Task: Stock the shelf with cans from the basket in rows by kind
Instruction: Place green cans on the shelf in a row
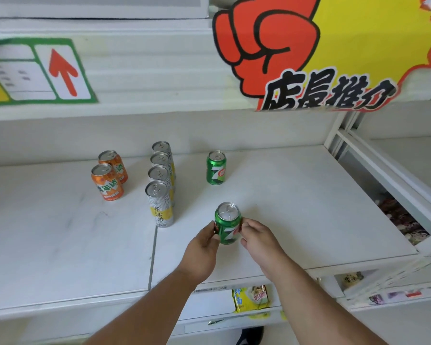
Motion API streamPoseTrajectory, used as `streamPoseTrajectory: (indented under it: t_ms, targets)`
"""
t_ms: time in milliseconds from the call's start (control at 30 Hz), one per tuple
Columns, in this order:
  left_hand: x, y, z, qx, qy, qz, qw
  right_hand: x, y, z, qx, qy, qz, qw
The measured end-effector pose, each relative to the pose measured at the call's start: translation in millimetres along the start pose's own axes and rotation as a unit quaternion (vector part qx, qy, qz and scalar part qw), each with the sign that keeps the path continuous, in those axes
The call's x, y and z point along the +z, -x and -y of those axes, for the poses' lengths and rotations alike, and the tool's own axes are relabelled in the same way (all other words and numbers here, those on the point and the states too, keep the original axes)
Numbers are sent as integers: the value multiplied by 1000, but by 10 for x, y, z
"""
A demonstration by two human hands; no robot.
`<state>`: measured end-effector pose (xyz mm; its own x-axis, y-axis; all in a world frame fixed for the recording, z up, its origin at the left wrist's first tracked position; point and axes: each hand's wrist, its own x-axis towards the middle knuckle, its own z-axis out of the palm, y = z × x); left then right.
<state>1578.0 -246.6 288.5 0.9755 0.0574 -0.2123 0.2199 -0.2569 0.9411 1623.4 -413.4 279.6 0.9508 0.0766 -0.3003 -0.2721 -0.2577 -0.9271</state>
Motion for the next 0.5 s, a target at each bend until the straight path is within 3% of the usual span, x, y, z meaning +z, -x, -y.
streamPoseTrajectory:
  t_ms: [500]
  targets:
    - [16, -71, 146, -17, 21, 7, 1000, -20, -58, -76, 1, -10, 23, 1000]
